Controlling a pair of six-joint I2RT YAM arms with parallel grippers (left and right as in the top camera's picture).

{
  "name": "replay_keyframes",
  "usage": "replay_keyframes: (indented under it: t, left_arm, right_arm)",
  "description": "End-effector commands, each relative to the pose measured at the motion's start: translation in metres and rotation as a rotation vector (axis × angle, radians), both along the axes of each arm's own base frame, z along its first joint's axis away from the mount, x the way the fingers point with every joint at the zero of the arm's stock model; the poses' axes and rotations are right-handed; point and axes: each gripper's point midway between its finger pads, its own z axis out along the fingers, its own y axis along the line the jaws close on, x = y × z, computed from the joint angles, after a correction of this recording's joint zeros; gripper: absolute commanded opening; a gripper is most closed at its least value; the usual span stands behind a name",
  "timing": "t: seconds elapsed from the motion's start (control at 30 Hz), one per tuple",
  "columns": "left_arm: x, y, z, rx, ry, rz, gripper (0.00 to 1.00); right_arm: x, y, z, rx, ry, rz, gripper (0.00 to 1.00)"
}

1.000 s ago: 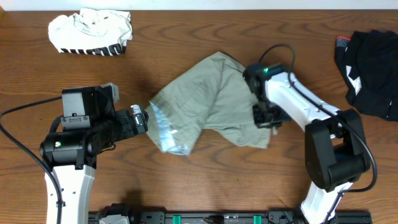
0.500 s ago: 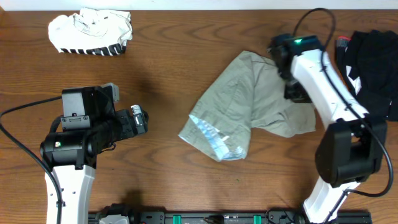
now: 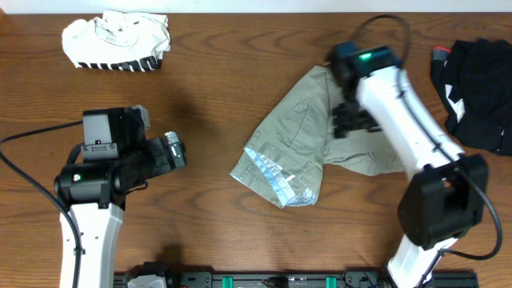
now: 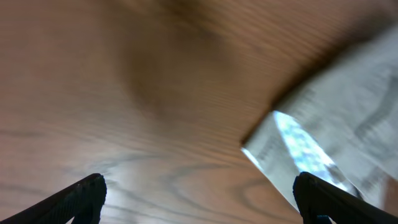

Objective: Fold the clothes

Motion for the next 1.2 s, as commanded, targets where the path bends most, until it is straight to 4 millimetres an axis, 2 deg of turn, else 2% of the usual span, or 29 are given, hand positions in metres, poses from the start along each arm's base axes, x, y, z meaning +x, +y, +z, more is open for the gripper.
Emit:
replay_keyframes:
  t: [0.0, 0.13, 0.3, 0.4, 0.53, 0.73, 0.93, 1.17]
  left_arm:
    - [0.002, 0.033, -0.003, 0.096, 0.027, 0.192, 0.98]
    - [0.0, 0.056, -0.004, 0.096, 0.035, 0.312, 0.98]
    - [-0.012, 0.098, -0.005, 0.075, 0.05, 0.508, 0.98]
    - [-0.024, 0.121, -0.006, 0.054, 0.065, 0.633, 0.98]
    - [-0.039, 0.141, -0.009, 0.032, 0.089, 0.752, 0.98]
    - [-0.049, 0.147, -0.011, 0.016, 0.111, 0.815, 0.98]
    - [-0.049, 0.147, -0.011, 0.015, 0.11, 0.815, 0.98]
    - [-0.049, 0.147, -0.011, 0.015, 0.111, 0.815, 0.98]
  right_arm:
    - [-0.011, 0.055, 0.007, 0.096, -0.004, 0.176, 0.99]
    - [-0.015, 0.099, 0.006, 0.147, -0.046, 0.267, 0.99]
    - [-0.026, 0.15, 0.004, 0.248, -0.071, 0.371, 0.99]
    - [-0.033, 0.173, 0.0, 0.263, -0.083, 0.429, 0.99]
    - [-0.043, 0.199, -0.017, 0.248, -0.069, 0.499, 0.99]
    - [-0.042, 0.203, -0.045, 0.092, -0.085, 0.552, 0.99]
    - [-0.044, 0.216, -0.064, 0.075, -0.069, 0.61, 0.99]
    - [-0.045, 0.216, -0.085, 0.051, -0.034, 0.611, 0.99]
